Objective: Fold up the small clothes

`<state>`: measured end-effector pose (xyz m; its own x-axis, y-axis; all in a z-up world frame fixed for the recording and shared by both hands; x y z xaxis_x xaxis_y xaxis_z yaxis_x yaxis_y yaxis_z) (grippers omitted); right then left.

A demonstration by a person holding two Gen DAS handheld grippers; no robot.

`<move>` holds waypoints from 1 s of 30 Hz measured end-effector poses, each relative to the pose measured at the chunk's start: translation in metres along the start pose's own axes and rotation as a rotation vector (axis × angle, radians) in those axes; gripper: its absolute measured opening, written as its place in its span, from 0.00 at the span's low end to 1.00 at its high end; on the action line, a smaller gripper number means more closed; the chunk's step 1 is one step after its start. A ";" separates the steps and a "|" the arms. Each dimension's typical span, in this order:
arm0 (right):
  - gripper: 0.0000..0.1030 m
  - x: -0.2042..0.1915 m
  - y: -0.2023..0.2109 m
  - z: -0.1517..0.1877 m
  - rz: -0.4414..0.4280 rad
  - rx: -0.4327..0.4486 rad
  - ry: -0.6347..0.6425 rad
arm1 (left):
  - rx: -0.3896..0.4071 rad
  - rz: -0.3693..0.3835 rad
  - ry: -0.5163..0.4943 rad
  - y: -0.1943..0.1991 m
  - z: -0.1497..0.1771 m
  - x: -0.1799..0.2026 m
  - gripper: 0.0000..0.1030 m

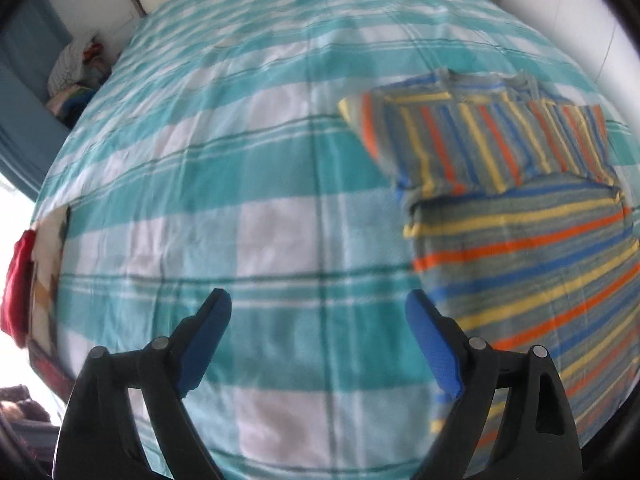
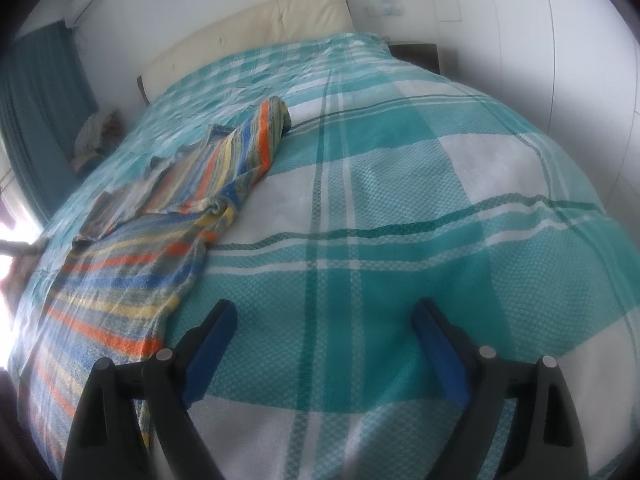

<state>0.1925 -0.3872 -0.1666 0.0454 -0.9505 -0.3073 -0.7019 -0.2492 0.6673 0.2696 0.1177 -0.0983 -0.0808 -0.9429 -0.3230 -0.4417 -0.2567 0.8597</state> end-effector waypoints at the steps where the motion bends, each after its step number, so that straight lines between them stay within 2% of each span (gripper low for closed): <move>1: 0.87 0.000 0.000 0.000 0.003 -0.001 0.002 | 0.006 0.023 0.033 0.001 0.012 -0.008 0.90; 6: 0.87 -0.001 -0.001 0.001 0.011 -0.001 0.011 | 0.048 0.146 0.252 -0.015 0.053 -0.029 0.93; 10: 0.87 -0.002 -0.001 0.002 0.014 0.002 0.015 | -0.006 0.196 0.411 -0.054 0.065 -0.031 0.93; 14: 0.87 -0.001 0.001 0.002 0.002 0.010 0.009 | 0.041 0.123 0.393 -0.065 0.068 -0.024 0.93; 17: 0.88 0.000 0.001 0.002 -0.004 0.013 0.006 | 0.045 0.091 0.370 -0.066 0.068 -0.020 0.94; 24: 0.89 -0.001 0.001 0.002 -0.005 0.011 0.009 | 0.036 0.092 0.372 -0.071 0.070 -0.022 0.97; 30: 0.89 -0.001 0.000 0.002 -0.006 0.011 0.009 | 0.033 0.060 0.352 -0.073 0.070 -0.018 0.99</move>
<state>0.1906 -0.3860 -0.1676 0.0556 -0.9507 -0.3050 -0.7094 -0.2526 0.6579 0.2409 0.1686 -0.1829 0.2029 -0.9729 -0.1109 -0.4747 -0.1968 0.8579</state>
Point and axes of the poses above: each gripper's, at about its wrist camera, not at the fingertips, and y roughly against the way its jaws point, x to its right, z to its underside, the point moved 5 cm from there along -y, roughly the way its jaws point, and after that the axes turned 10 degrees about -z, right-handed, at the moved point
